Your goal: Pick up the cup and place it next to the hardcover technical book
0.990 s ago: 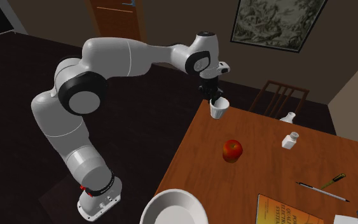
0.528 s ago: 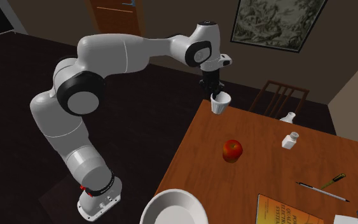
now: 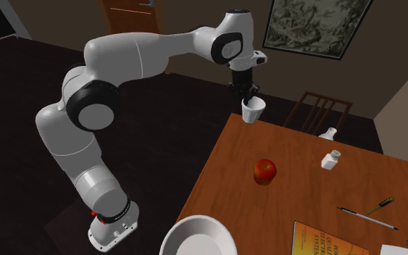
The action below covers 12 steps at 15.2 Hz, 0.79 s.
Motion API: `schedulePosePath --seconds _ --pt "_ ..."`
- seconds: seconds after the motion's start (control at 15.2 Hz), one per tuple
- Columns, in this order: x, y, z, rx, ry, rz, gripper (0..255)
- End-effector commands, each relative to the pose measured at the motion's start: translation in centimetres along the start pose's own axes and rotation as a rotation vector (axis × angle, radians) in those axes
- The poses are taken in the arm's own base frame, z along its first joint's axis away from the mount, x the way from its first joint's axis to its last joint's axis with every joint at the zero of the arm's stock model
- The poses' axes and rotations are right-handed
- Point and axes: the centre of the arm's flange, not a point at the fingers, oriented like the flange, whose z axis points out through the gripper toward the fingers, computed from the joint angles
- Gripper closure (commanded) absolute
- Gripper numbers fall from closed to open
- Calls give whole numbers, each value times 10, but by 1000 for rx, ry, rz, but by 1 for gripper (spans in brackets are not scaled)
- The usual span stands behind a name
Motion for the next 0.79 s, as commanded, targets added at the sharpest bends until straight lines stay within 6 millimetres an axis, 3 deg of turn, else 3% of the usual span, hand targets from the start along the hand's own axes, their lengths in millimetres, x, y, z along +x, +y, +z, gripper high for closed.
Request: schedulePosePath --seconds 0.0,0.07,0.73 --pt "0 1 -12 0 0 0 255" --pt "1 2 -16 0 0 0 255" --pt "-98 89 -10 0 0 0 255"
